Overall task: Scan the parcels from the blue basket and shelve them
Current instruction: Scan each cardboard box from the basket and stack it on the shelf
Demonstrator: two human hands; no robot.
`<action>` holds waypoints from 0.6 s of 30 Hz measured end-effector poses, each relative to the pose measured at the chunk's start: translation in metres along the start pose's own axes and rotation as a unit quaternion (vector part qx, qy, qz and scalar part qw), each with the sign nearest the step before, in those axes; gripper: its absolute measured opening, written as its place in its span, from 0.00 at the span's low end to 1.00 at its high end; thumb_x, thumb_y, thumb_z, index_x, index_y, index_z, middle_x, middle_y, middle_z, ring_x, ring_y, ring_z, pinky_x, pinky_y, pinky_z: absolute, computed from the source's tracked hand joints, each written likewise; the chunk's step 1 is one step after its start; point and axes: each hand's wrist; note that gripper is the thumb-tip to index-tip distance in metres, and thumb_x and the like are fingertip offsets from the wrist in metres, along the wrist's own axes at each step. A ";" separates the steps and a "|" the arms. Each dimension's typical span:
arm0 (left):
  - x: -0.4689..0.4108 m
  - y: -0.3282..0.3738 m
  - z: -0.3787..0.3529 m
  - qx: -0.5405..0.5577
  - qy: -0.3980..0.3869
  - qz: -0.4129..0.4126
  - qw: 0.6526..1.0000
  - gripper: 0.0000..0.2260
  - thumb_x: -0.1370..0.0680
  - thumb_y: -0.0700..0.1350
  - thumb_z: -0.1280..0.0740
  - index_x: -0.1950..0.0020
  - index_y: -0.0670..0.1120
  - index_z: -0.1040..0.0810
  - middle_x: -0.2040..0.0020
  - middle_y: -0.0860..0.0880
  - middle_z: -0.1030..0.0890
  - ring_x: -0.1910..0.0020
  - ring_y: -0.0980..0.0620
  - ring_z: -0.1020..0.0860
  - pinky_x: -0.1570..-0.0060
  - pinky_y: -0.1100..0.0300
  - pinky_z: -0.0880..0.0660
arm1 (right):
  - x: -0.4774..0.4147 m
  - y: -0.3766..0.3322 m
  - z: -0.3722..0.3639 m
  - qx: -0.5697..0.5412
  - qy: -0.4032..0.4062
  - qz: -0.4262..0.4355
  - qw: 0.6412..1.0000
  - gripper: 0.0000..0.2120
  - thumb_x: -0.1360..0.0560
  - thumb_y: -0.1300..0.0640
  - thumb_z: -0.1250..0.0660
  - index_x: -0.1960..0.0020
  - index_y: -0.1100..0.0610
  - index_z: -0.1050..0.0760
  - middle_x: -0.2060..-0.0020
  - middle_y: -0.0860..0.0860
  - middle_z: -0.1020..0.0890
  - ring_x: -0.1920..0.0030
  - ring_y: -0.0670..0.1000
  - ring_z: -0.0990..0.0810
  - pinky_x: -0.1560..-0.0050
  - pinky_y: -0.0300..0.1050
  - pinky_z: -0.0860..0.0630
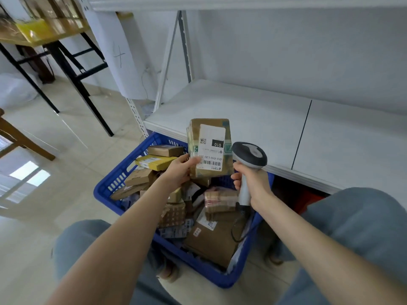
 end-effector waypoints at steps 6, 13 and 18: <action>-0.007 -0.007 -0.014 0.075 0.017 -0.014 0.997 0.43 0.35 0.52 0.22 0.24 0.50 0.38 0.37 0.46 0.22 0.38 0.44 0.24 0.32 0.42 0.34 | 0.046 0.021 0.004 0.078 0.001 0.027 0.997 0.06 0.27 0.60 0.29 0.61 0.61 0.21 0.77 0.50 0.22 0.77 0.46 0.26 0.69 0.41 0.26; -0.011 -0.010 -0.029 0.117 0.025 -0.013 0.993 0.36 0.26 0.44 0.28 0.23 0.48 0.43 0.39 0.47 0.22 0.41 0.48 0.24 0.29 0.42 0.37 | 0.070 0.032 0.011 0.100 -0.011 0.027 0.995 0.11 0.27 0.61 0.30 0.67 0.62 0.22 0.75 0.53 0.23 0.76 0.47 0.26 0.71 0.40 0.27; -0.012 -0.013 -0.029 0.110 0.024 -0.018 0.993 0.37 0.26 0.45 0.28 0.22 0.48 0.44 0.35 0.45 0.24 0.40 0.48 0.24 0.30 0.43 0.37 | 0.071 0.031 0.013 0.114 -0.007 0.028 0.993 0.13 0.27 0.62 0.30 0.70 0.61 0.24 0.75 0.54 0.23 0.76 0.47 0.27 0.73 0.38 0.28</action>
Point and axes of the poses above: each hand's wrist, its own x-axis away from the middle knuckle, its own z-axis out of the back of the hand, y = z × x
